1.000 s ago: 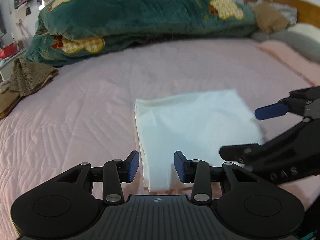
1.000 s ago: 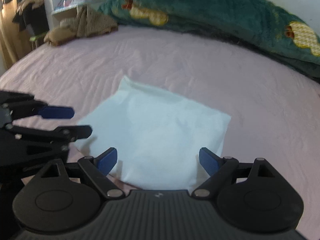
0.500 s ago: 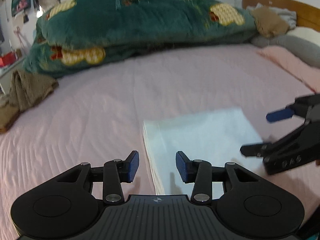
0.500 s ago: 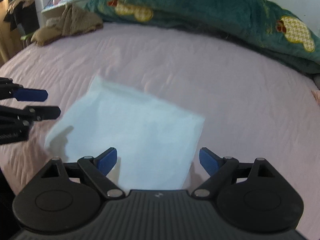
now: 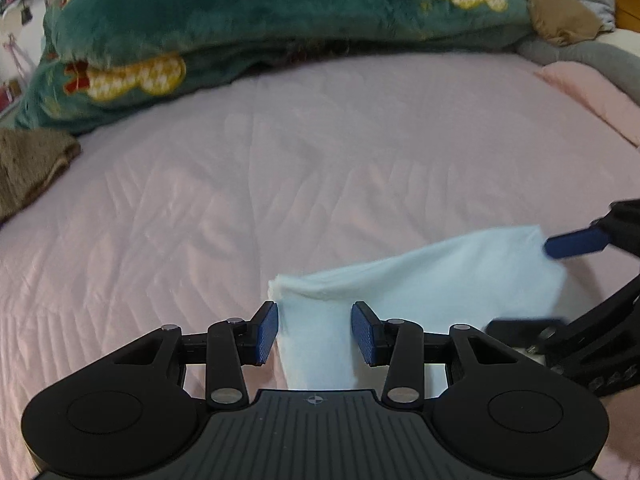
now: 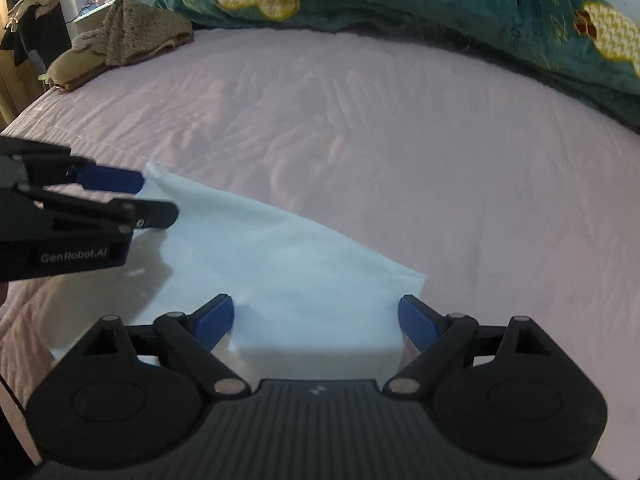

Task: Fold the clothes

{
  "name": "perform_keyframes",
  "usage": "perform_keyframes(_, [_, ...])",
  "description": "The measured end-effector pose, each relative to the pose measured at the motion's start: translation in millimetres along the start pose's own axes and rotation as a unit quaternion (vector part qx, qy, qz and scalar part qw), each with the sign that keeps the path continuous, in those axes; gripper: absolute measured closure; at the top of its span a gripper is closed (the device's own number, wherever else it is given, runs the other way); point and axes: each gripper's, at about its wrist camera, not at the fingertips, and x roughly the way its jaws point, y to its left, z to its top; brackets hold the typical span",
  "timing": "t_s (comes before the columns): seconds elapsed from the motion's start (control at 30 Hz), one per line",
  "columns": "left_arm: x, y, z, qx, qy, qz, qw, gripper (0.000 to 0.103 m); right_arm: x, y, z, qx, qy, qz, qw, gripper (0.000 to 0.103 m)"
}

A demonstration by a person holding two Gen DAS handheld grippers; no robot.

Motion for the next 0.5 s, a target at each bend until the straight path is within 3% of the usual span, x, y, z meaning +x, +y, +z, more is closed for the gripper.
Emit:
perform_keyframes(0.2, [-11, 6, -1, -0.013, -0.007, 0.007, 0.9999, 0.058, -4, -6, 0, 0.014, 0.004, -0.006, 1.0, 0.006])
perform_keyframes(0.5, [-69, 2, -18, -0.042, -0.032, 0.021, 0.9984, 0.058, -36, 5, 6, 0.046, -0.012, -0.011, 0.999, 0.005])
